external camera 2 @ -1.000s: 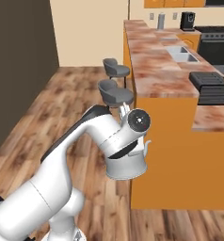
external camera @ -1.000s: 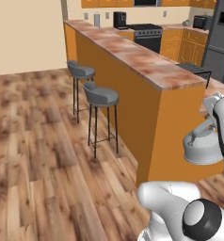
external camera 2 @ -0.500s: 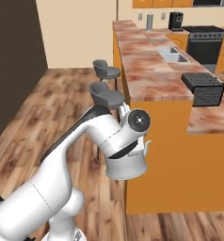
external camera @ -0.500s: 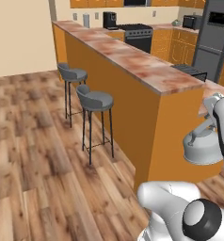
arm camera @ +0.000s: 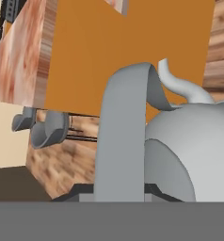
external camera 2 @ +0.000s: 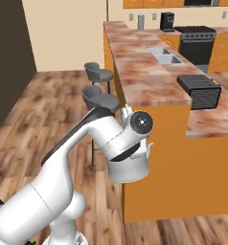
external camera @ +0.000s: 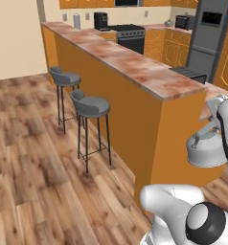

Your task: The kettle is done boiling. Turn off the stove, then wait for 300 timesteps before moving the kettle to the dining table.

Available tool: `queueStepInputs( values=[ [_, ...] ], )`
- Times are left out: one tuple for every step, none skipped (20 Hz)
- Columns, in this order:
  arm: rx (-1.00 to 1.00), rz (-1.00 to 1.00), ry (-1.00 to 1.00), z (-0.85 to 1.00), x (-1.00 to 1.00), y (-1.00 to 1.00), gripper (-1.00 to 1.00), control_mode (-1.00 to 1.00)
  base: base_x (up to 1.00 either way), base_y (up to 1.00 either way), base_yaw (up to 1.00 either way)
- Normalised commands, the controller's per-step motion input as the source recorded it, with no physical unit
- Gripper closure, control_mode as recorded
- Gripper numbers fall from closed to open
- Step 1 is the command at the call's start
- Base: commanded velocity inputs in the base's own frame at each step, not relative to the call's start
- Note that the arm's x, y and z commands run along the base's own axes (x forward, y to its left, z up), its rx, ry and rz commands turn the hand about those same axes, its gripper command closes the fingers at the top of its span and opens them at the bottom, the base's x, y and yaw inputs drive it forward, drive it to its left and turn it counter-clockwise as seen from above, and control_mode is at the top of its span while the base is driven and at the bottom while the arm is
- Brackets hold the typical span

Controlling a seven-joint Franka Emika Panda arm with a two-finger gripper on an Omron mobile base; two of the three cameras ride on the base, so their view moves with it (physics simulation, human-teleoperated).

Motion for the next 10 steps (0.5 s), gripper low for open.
queueStepInputs(
  values=[
    [0.0,0.0,0.0,0.0,0.0,0.0,1.0,1.0,0.35,0.0,-0.15],
    [0.0,0.0,0.0,0.0,0.0,0.0,1.0,1.0,0.36,0.0,-0.15],
    [0.0,0.0,0.0,0.0,0.0,0.0,1.0,1.0,0.38,0.0,-0.15],
    [0.0,0.0,0.0,0.0,0.0,0.0,1.0,1.0,0.39,0.0,-0.15],
    [0.0,0.0,0.0,0.0,0.0,0.0,1.0,1.0,0.37,0.0,-0.15],
    [0.0,0.0,0.0,0.0,0.0,0.0,1.0,1.0,0.39,0.0,-0.15],
    [0.0,0.0,0.0,0.0,0.0,0.0,1.0,1.0,0.35,0.0,-0.15],
    [0.0,0.0,0.0,0.0,0.0,0.0,1.0,1.0,0.35,0.0,-0.15],
    [0.0,0.0,0.0,0.0,0.0,0.0,1.0,1.0,0.35,0.0,-0.15],
    [0.0,0.0,0.0,0.0,0.0,0.0,1.0,1.0,0.35,0.0,-0.15]
  ],
)
